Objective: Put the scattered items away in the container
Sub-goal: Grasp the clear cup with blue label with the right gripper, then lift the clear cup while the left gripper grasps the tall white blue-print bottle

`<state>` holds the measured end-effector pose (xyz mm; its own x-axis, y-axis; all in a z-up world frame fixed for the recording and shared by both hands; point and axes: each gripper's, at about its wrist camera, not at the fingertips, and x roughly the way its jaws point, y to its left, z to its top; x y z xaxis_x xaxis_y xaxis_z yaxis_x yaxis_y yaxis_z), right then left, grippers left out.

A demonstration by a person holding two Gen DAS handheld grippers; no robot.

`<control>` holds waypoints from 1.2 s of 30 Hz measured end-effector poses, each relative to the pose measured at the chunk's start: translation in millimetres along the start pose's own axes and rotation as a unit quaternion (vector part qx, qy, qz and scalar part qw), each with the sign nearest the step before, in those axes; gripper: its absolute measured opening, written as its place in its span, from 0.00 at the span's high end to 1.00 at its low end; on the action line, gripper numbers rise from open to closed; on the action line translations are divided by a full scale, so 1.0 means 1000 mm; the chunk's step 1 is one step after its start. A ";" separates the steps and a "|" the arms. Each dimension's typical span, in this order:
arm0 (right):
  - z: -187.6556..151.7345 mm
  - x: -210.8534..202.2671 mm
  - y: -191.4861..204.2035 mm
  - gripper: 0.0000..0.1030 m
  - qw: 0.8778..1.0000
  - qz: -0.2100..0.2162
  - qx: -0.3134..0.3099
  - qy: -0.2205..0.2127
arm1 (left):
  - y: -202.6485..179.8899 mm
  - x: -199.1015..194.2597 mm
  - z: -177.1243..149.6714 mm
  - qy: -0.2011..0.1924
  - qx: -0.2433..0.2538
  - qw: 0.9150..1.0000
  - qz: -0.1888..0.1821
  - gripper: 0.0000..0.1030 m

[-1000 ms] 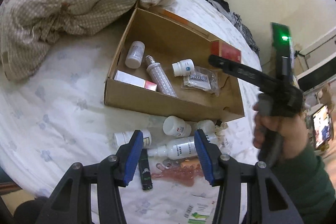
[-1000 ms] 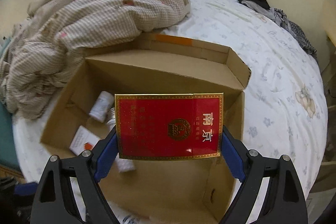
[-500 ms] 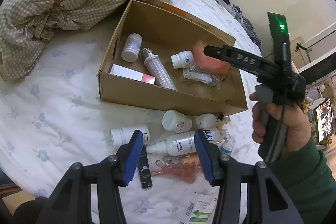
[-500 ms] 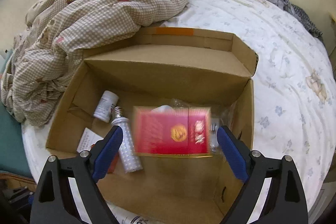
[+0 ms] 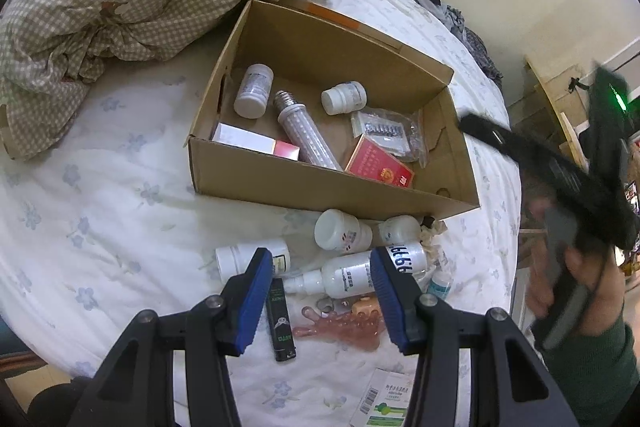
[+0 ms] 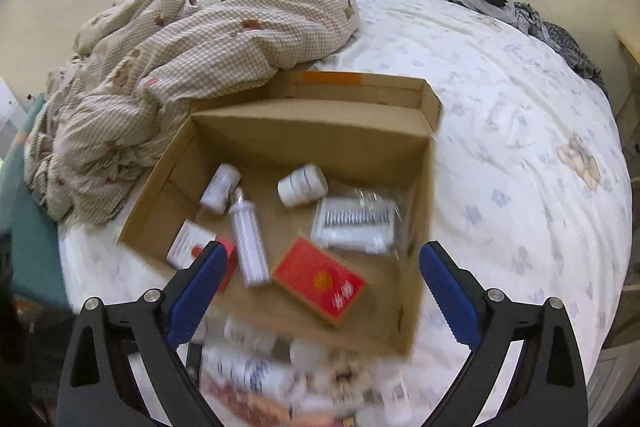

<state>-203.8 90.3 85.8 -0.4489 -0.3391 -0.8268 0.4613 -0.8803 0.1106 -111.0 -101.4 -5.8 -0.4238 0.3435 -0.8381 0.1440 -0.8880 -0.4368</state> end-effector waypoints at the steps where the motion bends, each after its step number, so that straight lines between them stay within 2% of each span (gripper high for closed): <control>1: -0.012 -0.010 -0.005 0.05 1.000 0.003 0.002 0.000 | -0.001 0.000 0.000 0.000 0.001 1.000 0.000 0.50; 6: -0.070 -0.039 -0.037 0.05 0.999 0.028 0.032 0.007 | -0.001 0.000 -0.001 0.002 0.001 1.000 0.001 0.50; 10: -0.117 -0.029 -0.072 0.05 0.995 0.028 0.075 0.058 | -0.001 0.001 -0.001 0.003 0.001 1.000 -0.001 0.50; 15: -0.141 -0.005 -0.067 0.06 0.993 -0.009 0.044 0.111 | -0.002 0.005 -0.002 0.012 0.003 1.000 0.005 0.50; 17: -0.145 0.008 -0.059 0.11 0.991 -0.003 0.040 0.129 | -0.001 0.006 -0.002 0.014 0.004 1.000 0.007 0.50; 18: -0.148 0.014 -0.055 0.18 0.990 0.000 0.039 0.138 | -0.001 0.006 -0.002 0.014 0.004 1.000 0.007 0.50; 19: -0.151 0.022 -0.050 0.30 0.988 0.002 0.038 0.150 | -0.001 0.006 -0.002 0.015 0.004 1.000 0.007 0.50; 21: -0.156 0.034 -0.044 0.44 0.986 -0.009 0.031 0.163 | -0.001 0.007 -0.003 0.016 0.004 1.000 0.006 0.50; 23: -0.159 0.042 -0.043 0.44 0.985 -0.027 0.029 0.168 | -0.002 0.008 -0.003 0.020 0.008 1.000 0.005 0.50; 24: -0.159 0.043 -0.045 0.48 0.986 -0.027 0.035 0.163 | -0.004 0.009 -0.004 0.023 0.011 1.000 0.005 0.50; 25: -0.158 0.041 -0.048 0.64 0.986 -0.028 0.041 0.158 | -0.006 0.010 -0.005 0.027 0.018 0.999 0.005 0.50; 26: -0.157 0.038 -0.050 0.69 0.987 -0.029 0.045 0.153 | -0.011 0.013 -0.007 0.033 0.031 0.999 0.006 0.50; 30: -0.149 0.010 -0.058 0.70 0.991 -0.012 0.069 0.115 | -0.031 0.022 -0.015 0.044 0.086 0.995 0.024 0.50; 34: -0.139 -0.027 -0.064 0.70 0.993 0.015 0.095 0.069 | -0.055 0.038 -0.029 0.070 0.159 0.984 0.043 0.50; 36: -0.136 -0.045 -0.066 0.70 0.992 0.035 0.114 0.044 | -0.067 0.043 -0.034 0.080 0.193 0.977 0.039 0.50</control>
